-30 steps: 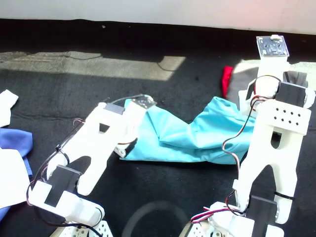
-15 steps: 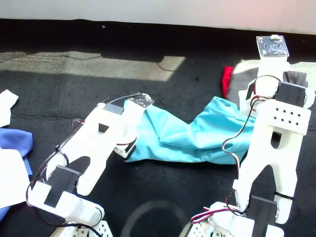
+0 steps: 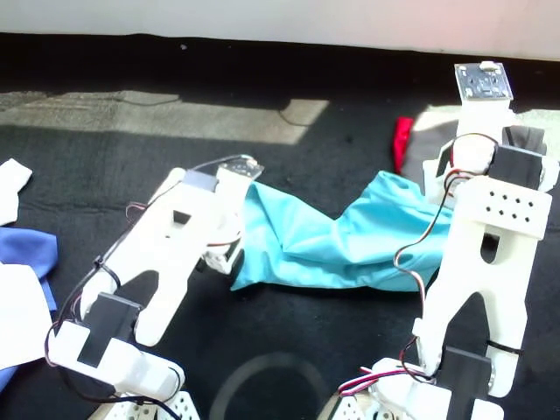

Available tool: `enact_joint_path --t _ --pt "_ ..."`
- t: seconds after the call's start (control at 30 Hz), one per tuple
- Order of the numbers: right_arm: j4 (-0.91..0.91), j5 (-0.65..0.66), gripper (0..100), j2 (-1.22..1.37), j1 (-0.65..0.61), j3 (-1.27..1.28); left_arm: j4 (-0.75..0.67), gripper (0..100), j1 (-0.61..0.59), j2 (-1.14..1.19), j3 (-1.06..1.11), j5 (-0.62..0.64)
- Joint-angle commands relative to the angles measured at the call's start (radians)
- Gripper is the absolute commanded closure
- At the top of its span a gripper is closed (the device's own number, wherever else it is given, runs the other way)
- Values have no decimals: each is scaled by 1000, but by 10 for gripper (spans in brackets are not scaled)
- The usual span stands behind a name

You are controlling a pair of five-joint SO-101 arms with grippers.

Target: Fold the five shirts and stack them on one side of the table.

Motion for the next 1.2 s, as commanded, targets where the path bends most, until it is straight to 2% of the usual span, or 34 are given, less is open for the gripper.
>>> enact_joint_path --t 0.0,0.3,0.7,0.97,1.17 --pt "-5 11 850 -44 5 2 92 796 7 -15 -76 8" --pt "-5 11 850 -42 5 2 129 794 87 -5 -76 8" --pt "-5 11 850 -44 5 2 -135 793 71 -4 91 8" --pt "68 11 850 -53 4 -7 -166 796 73 13 96 8" --pt "71 11 850 -216 -8 2 -176 828 74 142 71 8"
